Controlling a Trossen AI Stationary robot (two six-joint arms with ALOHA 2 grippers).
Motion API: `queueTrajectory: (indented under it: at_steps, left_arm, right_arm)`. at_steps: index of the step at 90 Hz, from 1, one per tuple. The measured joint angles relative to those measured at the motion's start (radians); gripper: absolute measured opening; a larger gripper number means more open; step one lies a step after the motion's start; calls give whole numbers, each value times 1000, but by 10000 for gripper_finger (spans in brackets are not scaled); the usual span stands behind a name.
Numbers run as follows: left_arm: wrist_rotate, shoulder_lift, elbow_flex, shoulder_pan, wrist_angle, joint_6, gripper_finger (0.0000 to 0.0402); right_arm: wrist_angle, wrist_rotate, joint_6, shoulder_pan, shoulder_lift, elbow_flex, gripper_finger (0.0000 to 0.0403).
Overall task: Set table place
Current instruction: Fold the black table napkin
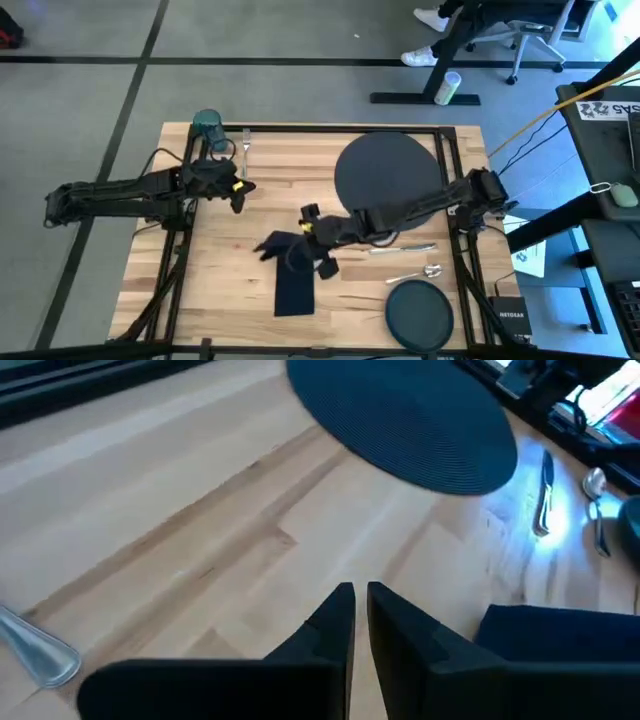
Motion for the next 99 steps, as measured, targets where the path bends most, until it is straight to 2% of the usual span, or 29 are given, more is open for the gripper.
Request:
queueTrajectory:
  at_steps: [45,77,88,99]
  left_arm:
    - [-5,3,0,-74,10,-31,14]
    - [-24,3,0,-113,14,-51,14]
    - [-24,3,0,-131,14,-67,14]
    - [-26,3,0,-150,14,-75,14]
  right_arm:
    - [37,109,135,136,55,-2,0]
    - [52,119,242,186,90,-2,1]
    - [85,91,271,185,120,-2,16]
    - [85,63,287,183,131,-2,51]
